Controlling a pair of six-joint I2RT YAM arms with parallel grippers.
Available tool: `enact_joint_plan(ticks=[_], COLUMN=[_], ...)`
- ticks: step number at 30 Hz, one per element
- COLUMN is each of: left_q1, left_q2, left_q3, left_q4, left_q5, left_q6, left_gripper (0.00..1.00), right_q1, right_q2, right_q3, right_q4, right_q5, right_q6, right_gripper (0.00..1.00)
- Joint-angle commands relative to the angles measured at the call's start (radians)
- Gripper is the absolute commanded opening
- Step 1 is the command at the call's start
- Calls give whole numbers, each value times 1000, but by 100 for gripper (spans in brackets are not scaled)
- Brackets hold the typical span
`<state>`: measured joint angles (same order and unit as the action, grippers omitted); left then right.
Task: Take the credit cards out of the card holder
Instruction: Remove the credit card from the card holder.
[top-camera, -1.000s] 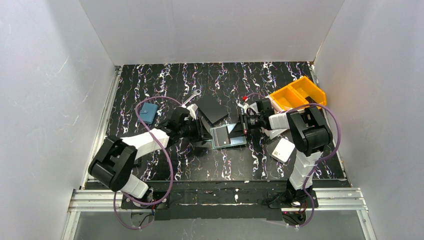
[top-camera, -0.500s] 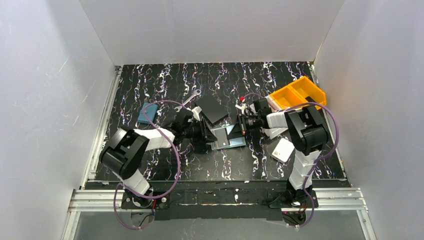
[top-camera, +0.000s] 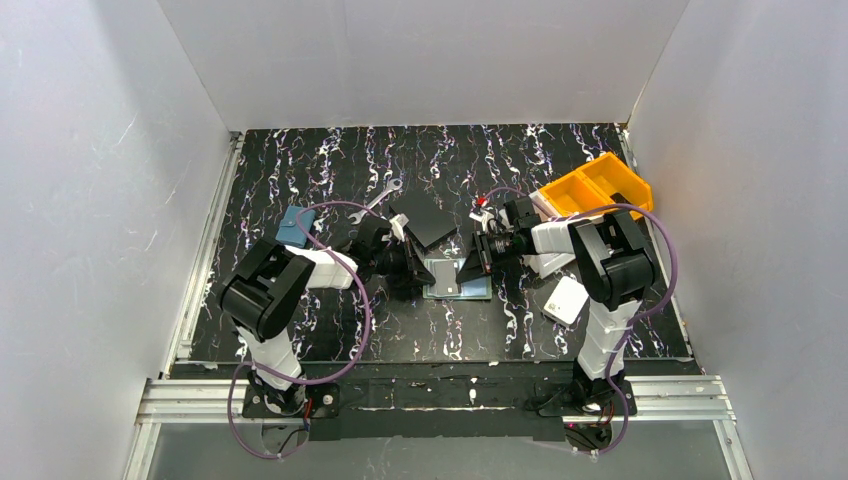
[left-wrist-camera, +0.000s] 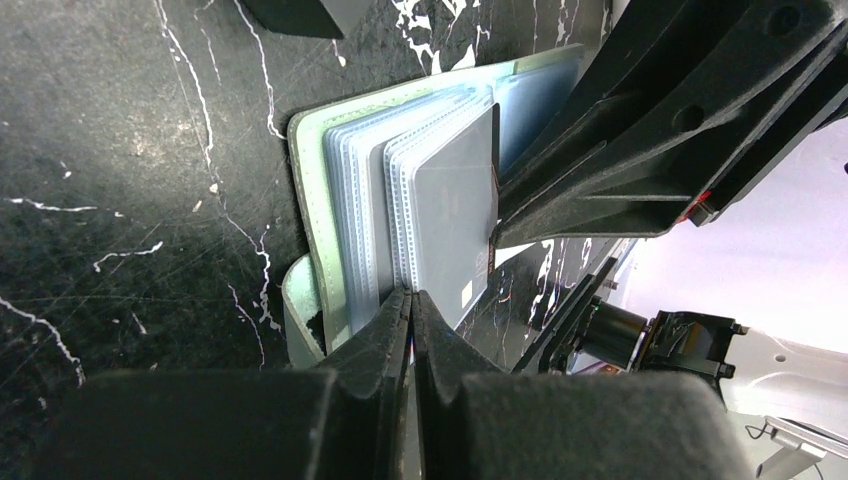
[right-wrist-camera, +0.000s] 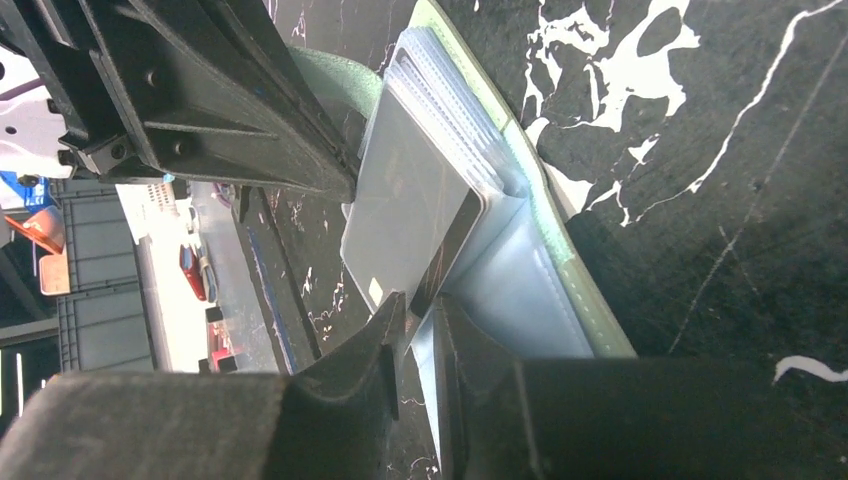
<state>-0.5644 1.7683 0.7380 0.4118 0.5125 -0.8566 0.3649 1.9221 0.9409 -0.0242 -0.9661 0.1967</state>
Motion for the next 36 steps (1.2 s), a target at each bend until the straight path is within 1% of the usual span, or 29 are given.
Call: enact_joint_plan(ticks=[1,5,7,9,14,18,19,20,21,22,25,29,36], left_q1=[-9,-17,-28,-42,-69,-88,-91,-93,-94,-94,-80,-22,59], left_q2=[38,44,47,52,57,56,56,57,56,54,34,-5,-117], left_q3=[7,-2,-1,5,8,2,0,-1,-4,-7,-29,-82,-156], left_q4=[-30,-39,-44,-49,-60,-65,-66,-67,-67,-68,-74,-74,-74], left_q5=[-32,-33,-32,-30,-35,-42,-44,-47,-50,-56,-92,-106,-89], left_q6=[31,35,38,39,37,32,32,31,30,29,17,2,32], left_gripper=[1,0,0,0,0,0,0,0,0,0,0,0,0], right_q1=[15,16,18,20,22,22,22,21,21,21,10,-13,-24], right_q2=[3,8,12,11,1,1,3,4,6,3,-18,-75,-87], right_q3=[18,15,15,13,9,7,6,8,9,9,9,23,18], right_q4=[37,53,55,53,50,50,50,51,53,54,41,-33,-24], right_q5=[-26,-17,-7,14,70,88,87,84,77,70,68,113,65], right_q6=[-2,15,23,30,43,51,52,53,55,55,31,-50,-55], right_gripper=[28,39,41,42,35,25,22,16,6,1,1,1,1])
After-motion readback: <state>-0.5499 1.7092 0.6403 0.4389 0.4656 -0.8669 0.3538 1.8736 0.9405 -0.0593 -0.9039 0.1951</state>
